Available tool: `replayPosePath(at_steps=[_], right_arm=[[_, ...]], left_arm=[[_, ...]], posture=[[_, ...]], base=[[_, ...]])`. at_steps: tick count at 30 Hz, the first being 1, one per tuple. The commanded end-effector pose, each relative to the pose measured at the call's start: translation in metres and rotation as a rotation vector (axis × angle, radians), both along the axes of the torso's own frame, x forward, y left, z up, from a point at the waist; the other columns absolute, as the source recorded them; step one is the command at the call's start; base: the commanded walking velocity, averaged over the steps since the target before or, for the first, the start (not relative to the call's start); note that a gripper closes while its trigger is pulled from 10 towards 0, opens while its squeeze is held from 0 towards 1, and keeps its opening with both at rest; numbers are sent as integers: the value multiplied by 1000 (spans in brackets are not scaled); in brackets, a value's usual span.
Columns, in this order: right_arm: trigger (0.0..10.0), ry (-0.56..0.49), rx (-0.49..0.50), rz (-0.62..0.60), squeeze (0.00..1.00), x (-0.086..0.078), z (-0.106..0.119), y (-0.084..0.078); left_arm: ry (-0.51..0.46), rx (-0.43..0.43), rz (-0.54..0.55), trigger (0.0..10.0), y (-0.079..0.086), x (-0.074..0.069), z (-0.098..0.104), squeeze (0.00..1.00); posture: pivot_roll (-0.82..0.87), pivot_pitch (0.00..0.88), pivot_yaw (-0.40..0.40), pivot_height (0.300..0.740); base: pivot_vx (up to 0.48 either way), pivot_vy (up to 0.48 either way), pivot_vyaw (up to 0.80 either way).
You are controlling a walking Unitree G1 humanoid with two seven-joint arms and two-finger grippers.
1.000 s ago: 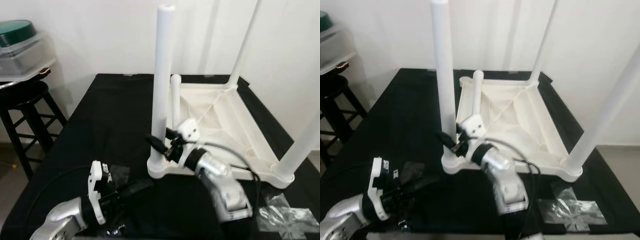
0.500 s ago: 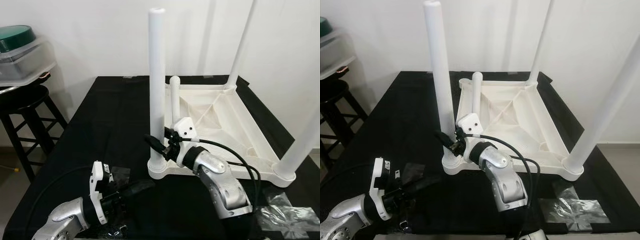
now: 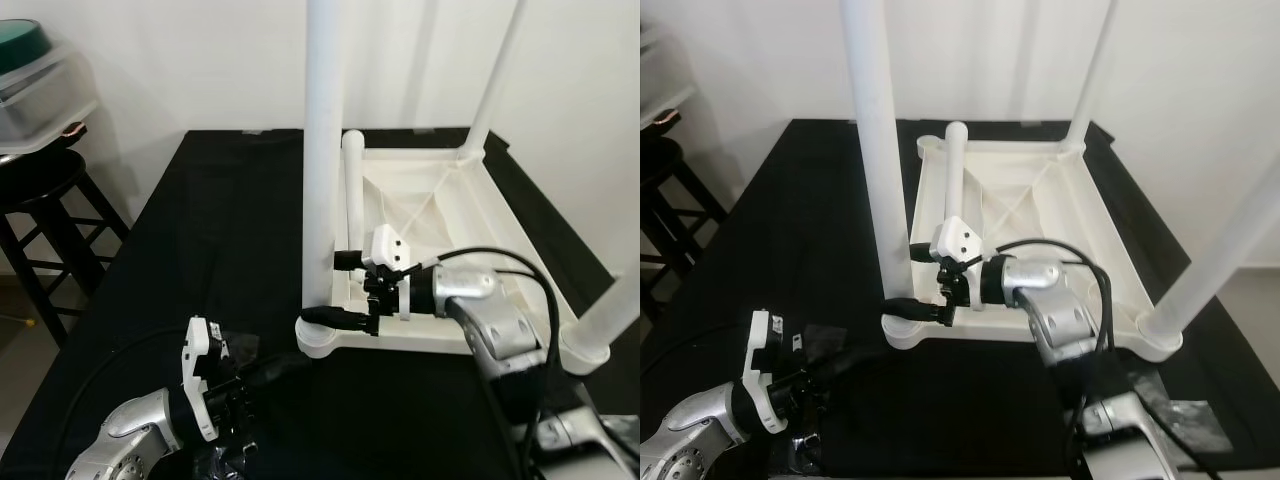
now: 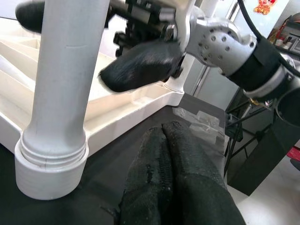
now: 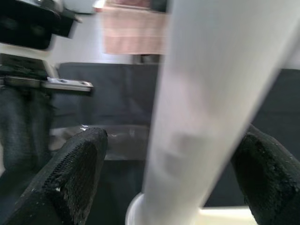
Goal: Building children table
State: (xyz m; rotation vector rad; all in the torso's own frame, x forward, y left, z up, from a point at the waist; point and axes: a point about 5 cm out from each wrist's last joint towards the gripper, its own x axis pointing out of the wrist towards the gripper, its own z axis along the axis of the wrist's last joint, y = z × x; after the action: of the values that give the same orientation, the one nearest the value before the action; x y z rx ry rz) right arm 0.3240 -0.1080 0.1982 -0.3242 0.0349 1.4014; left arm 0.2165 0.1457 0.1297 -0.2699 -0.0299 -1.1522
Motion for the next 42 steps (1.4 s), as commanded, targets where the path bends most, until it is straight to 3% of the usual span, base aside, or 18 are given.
replayPosePath(at_steps=[1,8,10,19,24,26,27,28,29,30,31,32,33,34,35,42], right_arm=[[10000,17,17,51,0,5,3,0],[10000,52,-1,91,0,14,6,0],[0,56,-5,106,0,16,7,0],[0,62,-1,126,0,15,2,-9],[0,24,45,32,0,10,-4,-16],[0,-3,69,-67,0,8,-7,-14],[0,-3,81,-176,0,6,-13,-8],[0,-3,81,-176,0,6,-13,-8],[0,-2,87,-254,0,4,-17,-4],[0,17,113,-501,0,8,-27,3],[0,17,113,-501,0,8,-27,3],[0,17,80,-699,0,-8,-50,18],[0,17,80,-699,0,-8,-50,18],[0,3,57,-691,0,-22,-59,27],[0,-9,60,-674,0,-24,-58,30],[0,4,36,-655,0,-18,-60,32]], left_arm=[[0,2,-4,10000,0,-3,0,0],[1,5,-3,10000,0,-5,0,0],[2,5,-2,10000,-1,-6,1,0],[4,2,-3,10000,-1,-7,1,0],[2,-3,-1,10000,-1,-6,1,0],[3,-4,-1,10000,0,-6,1,0],[5,-3,-3,10000,0,-6,1,0],[5,-3,-3,10000,0,-6,1,0],[5,-2,-5,10000,1,-6,1,0],[6,-1,-6,10000,2,-6,1,0],[6,-1,-6,10000,2,-6,1,0],[7,1,-6,10000,3,-5,1,0],[7,1,-6,10000,3,-5,1,0],[7,2,-6,10000,3,-5,1,0],[8,5,-6,10000,4,-4,0,0],[7,13,-6,10000,4,-2,-1,0]], posture=[[35,43,-15,740],[52,50,-25,740],[52,56,-29,740],[36,57,-22,740],[-1,62,-16,740],[-9,61,-17,740],[-9,60,-21,740],[-9,60,-21,740],[-9,60,-21,740],[-16,60,-17,740],[-16,60,-17,740],[-13,59,-10,740],[-13,59,-10,740],[-13,59,-10,740],[-23,45,5,740],[-15,31,-10,740]], base=[[0,0,0],[0,0,0],[0,0,0],[0,0,0],[0,0,0],[0,0,0],[0,0,0],[0,0,0],[0,0,0],[0,0,0],[0,0,0],[0,0,0],[0,0,0],[0,0,0],[0,0,0],[0,0,0]])
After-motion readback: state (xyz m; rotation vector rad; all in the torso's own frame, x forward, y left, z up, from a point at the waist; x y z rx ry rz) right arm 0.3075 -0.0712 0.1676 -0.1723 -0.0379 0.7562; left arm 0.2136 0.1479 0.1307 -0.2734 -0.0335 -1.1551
